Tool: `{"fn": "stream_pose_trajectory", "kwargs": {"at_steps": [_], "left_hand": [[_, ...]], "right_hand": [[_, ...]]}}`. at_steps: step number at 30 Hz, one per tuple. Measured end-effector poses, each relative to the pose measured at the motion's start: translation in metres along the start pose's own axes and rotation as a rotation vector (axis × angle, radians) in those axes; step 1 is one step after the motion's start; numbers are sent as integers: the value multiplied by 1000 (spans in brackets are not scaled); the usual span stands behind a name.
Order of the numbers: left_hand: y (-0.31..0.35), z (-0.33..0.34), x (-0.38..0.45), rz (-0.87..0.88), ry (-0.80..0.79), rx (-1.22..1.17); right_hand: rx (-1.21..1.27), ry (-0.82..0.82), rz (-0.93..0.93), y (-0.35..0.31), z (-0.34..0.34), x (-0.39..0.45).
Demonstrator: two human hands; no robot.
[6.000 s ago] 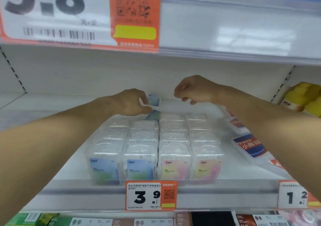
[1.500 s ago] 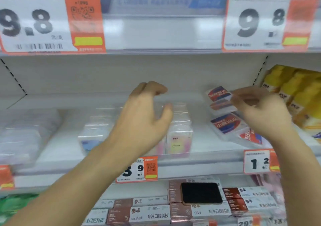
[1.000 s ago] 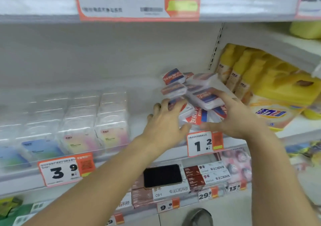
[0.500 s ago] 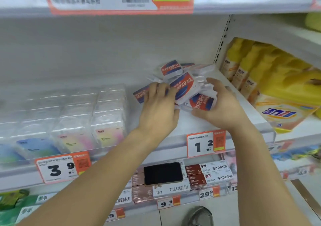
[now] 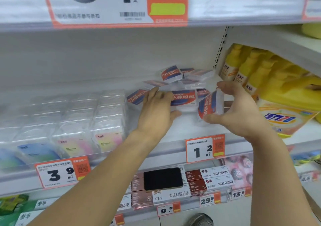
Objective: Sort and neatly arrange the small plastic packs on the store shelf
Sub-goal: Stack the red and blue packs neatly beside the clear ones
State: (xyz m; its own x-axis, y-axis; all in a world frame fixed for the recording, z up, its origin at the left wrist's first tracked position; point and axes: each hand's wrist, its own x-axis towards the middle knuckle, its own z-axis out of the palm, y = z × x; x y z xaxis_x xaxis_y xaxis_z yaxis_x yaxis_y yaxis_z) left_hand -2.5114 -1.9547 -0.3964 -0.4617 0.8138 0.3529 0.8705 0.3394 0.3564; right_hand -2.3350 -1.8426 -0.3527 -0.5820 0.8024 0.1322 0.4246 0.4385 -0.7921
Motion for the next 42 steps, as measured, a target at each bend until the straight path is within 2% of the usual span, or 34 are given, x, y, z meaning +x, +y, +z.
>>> {"fn": "stream_pose_trajectory", "kwargs": {"at_steps": [3,8,12,16,20,24,30,32,34,36,38,40,42], "left_hand": [[9,-11,-17,112,-7,-33],[12,-19,-40,200,-169,-151],[8,-13,-46,180,-275,-274],[12,-13,-45,108,-350,-329],[18,-14,-38,63,-346,-311],[18,-14,-32,3,-362,-310],[22,-10,-31,5,-344,-279],[21,-10,-29,8,-347,-271],[21,-12,-28,8,-318,-236],[22,-16,-24,6,-204,-180],[23,-20,-14,-11,-69,-108],[18,-19,0,-91,-62,-7],[10,-10,12,-222,-177,81]], "right_hand": [[68,37,27,8,-5,3],[161,84,98,24,-12,12],[44,72,79,32,-13,16],[-64,-37,162,42,-13,19],[-223,-156,219,42,-18,14],[-111,-147,230,43,-23,9],[-23,-284,252,43,-27,8],[-48,-270,255,42,-26,9],[-117,-172,214,38,-24,14],[-244,-52,145,30,-18,25],[-260,11,73,19,-8,38],[-196,-22,79,8,8,51],[-185,-113,146,3,24,59]]}}
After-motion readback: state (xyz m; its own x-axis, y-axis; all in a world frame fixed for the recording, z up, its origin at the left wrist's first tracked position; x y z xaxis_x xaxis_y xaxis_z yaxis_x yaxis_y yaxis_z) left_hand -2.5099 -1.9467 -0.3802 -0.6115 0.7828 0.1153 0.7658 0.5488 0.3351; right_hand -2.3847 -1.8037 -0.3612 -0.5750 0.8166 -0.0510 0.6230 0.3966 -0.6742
